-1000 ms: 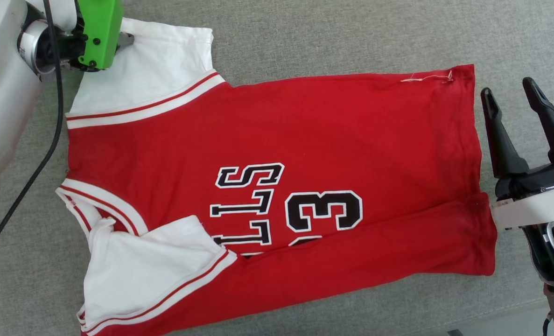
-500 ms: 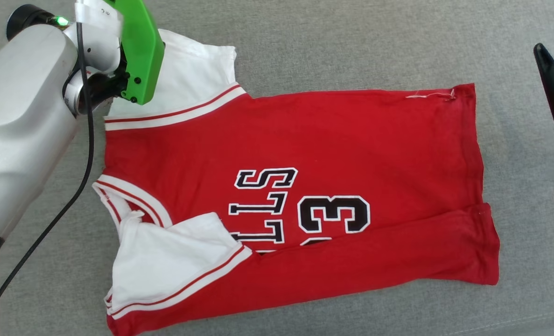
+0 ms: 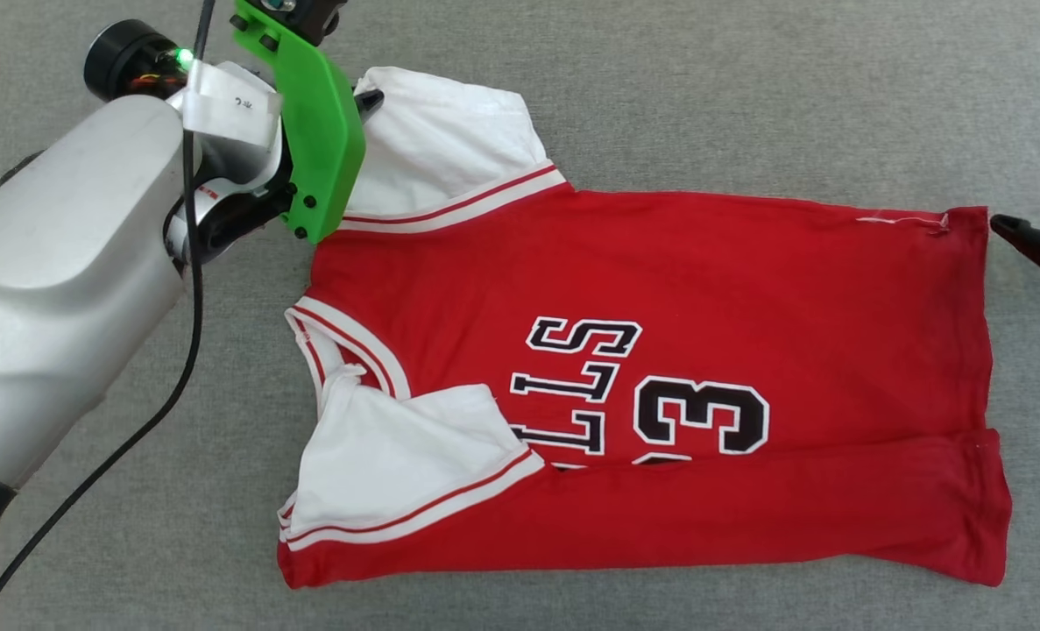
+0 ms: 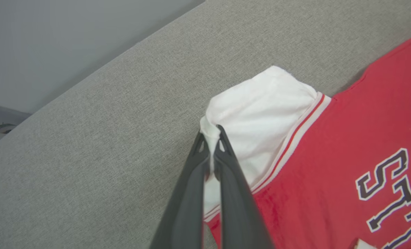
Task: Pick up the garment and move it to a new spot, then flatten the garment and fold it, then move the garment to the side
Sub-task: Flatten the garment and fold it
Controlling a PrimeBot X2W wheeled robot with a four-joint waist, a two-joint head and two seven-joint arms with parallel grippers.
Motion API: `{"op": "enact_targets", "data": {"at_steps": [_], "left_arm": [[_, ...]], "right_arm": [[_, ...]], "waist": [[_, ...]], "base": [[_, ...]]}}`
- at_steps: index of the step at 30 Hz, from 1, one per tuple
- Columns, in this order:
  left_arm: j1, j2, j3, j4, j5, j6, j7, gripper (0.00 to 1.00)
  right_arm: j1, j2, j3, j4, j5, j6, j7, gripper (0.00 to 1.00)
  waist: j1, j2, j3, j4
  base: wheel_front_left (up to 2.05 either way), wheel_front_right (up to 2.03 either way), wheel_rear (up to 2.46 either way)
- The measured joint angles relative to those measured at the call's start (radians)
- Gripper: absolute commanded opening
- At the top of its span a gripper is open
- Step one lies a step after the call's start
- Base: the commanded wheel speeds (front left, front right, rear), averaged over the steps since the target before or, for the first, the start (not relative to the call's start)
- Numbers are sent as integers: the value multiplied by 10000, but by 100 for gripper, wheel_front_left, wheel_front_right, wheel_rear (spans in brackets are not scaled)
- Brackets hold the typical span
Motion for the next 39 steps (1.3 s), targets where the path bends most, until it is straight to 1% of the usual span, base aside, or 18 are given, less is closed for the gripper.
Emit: {"op": "enact_targets", "data": {"at_steps": [2,4,7,11,12,13,15,20,26,29,34,39], "left_arm": [[-2,-19,12,-155,56,21,-73,0],[-2,-50,2,-314,100,50,-111,0],[-3,-63,2,-395,150,88,-180,0],[-2,-65,-2,-384,151,88,-232,0],[0,-63,-4,-368,151,88,-261,0],[5,-54,-4,-341,151,88,-274,0],[22,-27,-4,-293,146,88,-364,0],[349,123,-36,-165,123,88,-665,0],[1352,550,-174,-612,15,127,-1137,0],[2078,828,-267,-1124,-54,341,-1381,0],[3358,1419,-483,-2159,-224,922,-1670,0],[4533,1868,-805,-3058,-430,1501,-1760,0]], "right_arm": [[-237,217,155,476,-6,0,-33,100],[-453,523,539,1143,-84,0,-161,100],[-548,784,924,1708,-105,0,-297,100],[-684,727,1377,2159,-100,-8,-374,100],[-694,711,1461,2161,-88,-8,-456,48],[-699,704,1540,2186,-77,-8,-688,0],[-717,669,1724,2201,-48,-8,-1124,0],[-653,757,2010,2171,247,-4,-2725,0],[-20,435,2150,1701,408,-2,-4190,0],[643,309,2199,1379,476,-2,-4688,0],[2027,46,2096,863,476,-2,-5373,0],[3418,0,1712,481,476,-2,-5766,0]], "waist": [[-1,0,123,110],[0,0,335,222],[0,0,516,330],[0,-1,650,433],[-1,-1,649,440],[-1,-1,634,438],[-1,0,566,425],[0,0,130,329],[0,0,-670,232],[0,0,-1092,209],[-1,0,-1759,221],[-1,0,-2288,276]], "base": [[0,0,0],[0,0,0],[0,0,0],[0,0,0],[0,0,0],[0,0,0],[0,0,0],[0,0,0],[0,0,0],[0,0,0],[0,0,0],[0,0,0]]}}
